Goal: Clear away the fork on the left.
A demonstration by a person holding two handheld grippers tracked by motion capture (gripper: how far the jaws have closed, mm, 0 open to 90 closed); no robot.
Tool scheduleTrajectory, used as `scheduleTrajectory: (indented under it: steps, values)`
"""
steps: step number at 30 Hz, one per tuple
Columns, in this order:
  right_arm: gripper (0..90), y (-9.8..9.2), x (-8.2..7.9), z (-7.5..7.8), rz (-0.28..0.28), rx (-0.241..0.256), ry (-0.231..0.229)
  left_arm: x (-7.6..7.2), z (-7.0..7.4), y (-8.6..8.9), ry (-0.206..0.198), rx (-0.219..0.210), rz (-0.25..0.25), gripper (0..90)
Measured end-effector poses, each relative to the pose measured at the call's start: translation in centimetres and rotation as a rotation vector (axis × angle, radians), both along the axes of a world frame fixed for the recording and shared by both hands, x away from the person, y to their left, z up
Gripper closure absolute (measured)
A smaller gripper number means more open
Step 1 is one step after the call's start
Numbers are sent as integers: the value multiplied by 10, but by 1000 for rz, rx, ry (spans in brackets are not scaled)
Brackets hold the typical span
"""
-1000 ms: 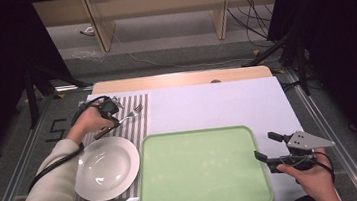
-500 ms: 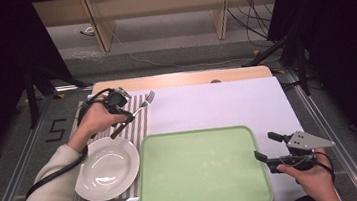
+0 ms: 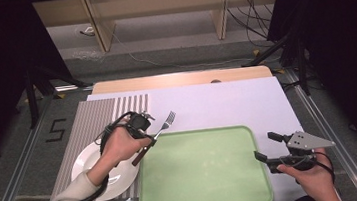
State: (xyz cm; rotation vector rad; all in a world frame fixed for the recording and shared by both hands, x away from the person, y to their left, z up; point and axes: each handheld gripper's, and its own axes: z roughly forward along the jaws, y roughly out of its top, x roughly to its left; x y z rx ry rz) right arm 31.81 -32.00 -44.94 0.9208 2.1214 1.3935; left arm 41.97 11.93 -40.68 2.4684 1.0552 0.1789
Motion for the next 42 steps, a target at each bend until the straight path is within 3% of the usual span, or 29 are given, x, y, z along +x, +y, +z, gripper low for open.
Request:
scheduleTrajectory:
  steps: [19,30,42]
  values:
    - [170,0,0,0,2,0,-1,-14,-5,-20,-26,25,-57,774]
    - [170,0,0,0,2,0,-1,-30,-13,-29,5,43,-94,773]
    - [170,0,0,0,3,0,-1,-37,-26,-39,32,77,-119,773]
